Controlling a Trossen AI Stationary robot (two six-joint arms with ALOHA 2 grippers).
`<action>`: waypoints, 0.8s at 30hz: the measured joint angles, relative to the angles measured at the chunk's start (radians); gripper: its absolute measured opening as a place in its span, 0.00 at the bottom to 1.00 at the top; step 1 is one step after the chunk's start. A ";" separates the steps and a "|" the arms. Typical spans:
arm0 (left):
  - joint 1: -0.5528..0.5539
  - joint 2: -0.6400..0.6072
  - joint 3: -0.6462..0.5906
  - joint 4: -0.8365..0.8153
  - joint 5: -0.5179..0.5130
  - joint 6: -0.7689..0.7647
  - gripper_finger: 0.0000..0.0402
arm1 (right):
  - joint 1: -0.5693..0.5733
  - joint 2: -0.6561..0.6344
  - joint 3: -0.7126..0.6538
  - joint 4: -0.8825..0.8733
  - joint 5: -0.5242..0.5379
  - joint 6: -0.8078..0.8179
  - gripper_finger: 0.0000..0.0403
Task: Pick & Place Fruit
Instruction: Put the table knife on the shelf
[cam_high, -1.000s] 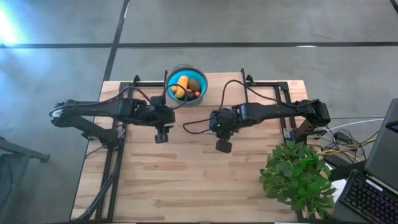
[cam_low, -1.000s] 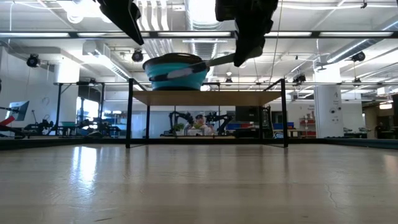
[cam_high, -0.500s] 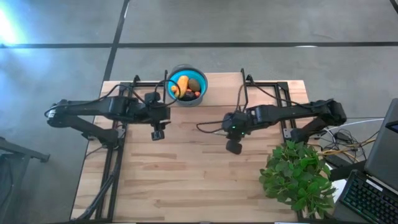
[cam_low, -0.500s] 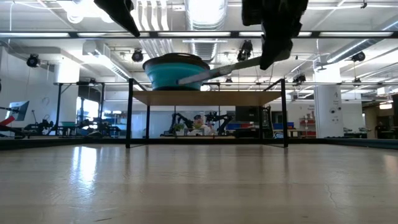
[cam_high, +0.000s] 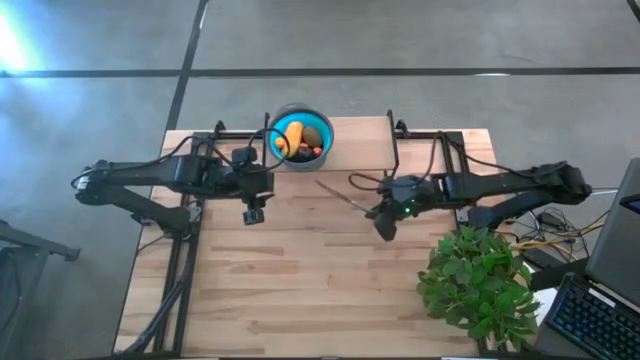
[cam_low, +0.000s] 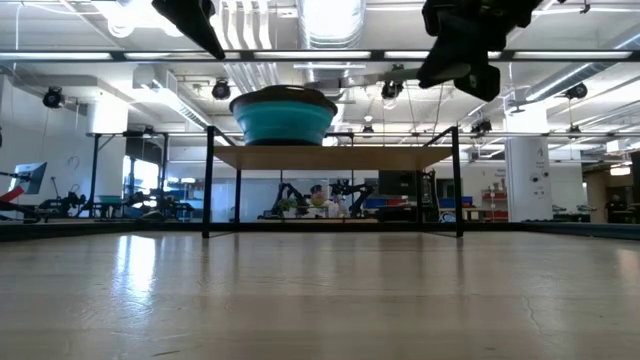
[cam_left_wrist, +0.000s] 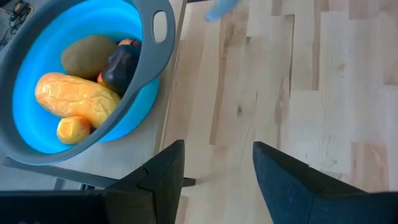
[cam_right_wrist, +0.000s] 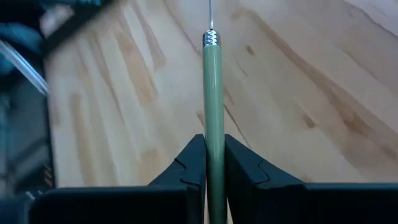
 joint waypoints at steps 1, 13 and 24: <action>0.000 0.000 0.000 0.000 0.000 0.003 0.49 | 0.000 -0.010 -0.014 0.030 0.009 0.021 0.07; 0.001 -0.027 -0.001 0.000 -0.044 0.064 0.46 | 0.001 -0.027 -0.094 0.210 0.103 0.220 0.07; 0.001 -0.051 -0.001 -0.001 -0.044 0.070 0.46 | 0.008 -0.056 -0.094 0.303 0.095 0.281 0.07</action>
